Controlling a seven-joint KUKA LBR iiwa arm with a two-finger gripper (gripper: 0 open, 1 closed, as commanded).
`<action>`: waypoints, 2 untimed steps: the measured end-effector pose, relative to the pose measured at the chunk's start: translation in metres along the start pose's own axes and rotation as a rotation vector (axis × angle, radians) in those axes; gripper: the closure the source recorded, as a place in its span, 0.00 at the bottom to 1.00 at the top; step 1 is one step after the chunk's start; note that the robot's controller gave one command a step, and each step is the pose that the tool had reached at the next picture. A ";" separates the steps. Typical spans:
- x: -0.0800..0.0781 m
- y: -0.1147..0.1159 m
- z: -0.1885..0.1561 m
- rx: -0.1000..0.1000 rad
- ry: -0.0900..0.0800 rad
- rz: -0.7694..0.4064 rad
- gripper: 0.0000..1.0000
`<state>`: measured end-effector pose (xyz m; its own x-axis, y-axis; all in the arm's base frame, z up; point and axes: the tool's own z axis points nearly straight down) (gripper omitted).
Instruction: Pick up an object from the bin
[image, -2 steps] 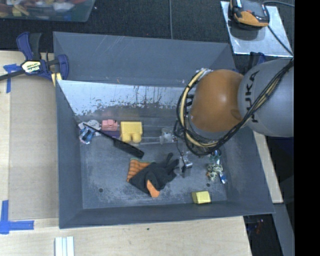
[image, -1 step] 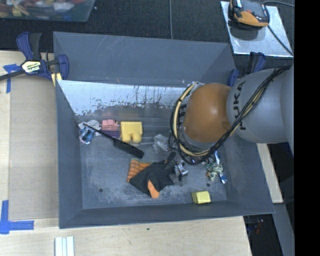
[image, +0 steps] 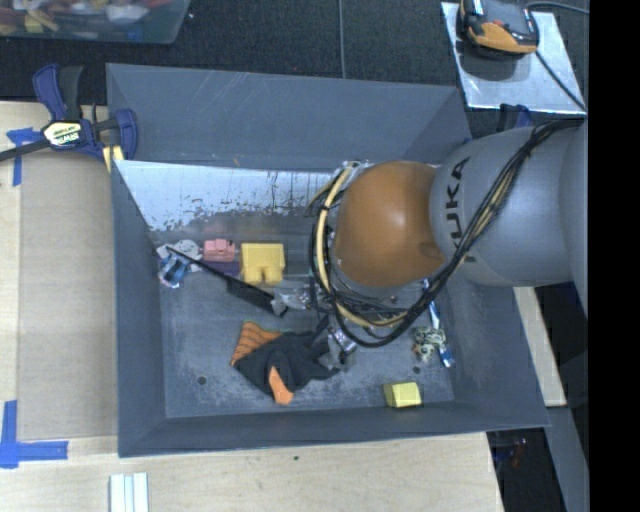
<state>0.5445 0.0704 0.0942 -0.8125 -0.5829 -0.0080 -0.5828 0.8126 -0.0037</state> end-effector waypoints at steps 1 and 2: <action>0.011 -0.030 0.020 0.000 0.001 0.188 0.00; -0.051 0.053 0.022 0.005 -0.012 -0.388 1.00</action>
Offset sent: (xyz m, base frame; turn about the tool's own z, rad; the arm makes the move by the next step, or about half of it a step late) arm 0.0083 0.0710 -0.0242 -0.3861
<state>0.5550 0.1434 0.0724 -0.5314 -0.8470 -0.0170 -0.8469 0.5316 -0.0139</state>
